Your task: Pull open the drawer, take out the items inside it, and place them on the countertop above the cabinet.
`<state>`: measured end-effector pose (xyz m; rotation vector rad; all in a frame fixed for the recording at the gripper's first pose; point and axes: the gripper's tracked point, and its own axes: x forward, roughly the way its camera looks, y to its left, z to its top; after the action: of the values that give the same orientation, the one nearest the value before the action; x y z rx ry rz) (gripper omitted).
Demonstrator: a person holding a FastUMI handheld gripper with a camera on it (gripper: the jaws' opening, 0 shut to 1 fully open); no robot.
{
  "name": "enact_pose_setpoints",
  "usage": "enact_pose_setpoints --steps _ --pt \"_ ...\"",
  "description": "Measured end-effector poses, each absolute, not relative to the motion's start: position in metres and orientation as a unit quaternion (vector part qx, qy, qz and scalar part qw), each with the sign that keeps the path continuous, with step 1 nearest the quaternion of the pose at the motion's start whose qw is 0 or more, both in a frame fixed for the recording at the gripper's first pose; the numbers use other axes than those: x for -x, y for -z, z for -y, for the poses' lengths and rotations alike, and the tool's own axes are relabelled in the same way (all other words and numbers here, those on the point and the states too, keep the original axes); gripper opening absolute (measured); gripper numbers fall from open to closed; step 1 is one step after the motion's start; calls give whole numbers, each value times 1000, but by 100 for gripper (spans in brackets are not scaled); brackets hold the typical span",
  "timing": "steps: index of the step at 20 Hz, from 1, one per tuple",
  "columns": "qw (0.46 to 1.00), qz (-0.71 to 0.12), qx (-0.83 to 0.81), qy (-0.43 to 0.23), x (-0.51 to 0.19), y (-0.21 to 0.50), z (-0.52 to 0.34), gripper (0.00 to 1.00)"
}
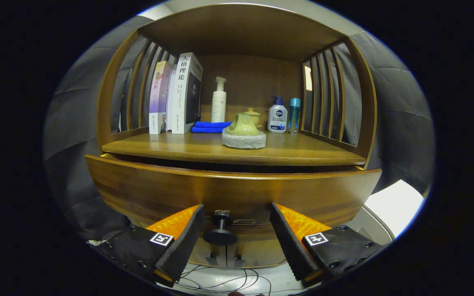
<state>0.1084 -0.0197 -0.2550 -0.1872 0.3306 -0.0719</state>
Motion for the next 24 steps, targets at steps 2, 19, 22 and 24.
enact_pose_setpoints --steps 2,19,22,24 --pt "981 -167 92 36 -115 255 20 100" --pt "986 -146 69 36 -121 232 25 98" --pt "991 -109 73 7 -101 189 8 98" --pt "994 -81 72 -23 -92 151 -12 98"
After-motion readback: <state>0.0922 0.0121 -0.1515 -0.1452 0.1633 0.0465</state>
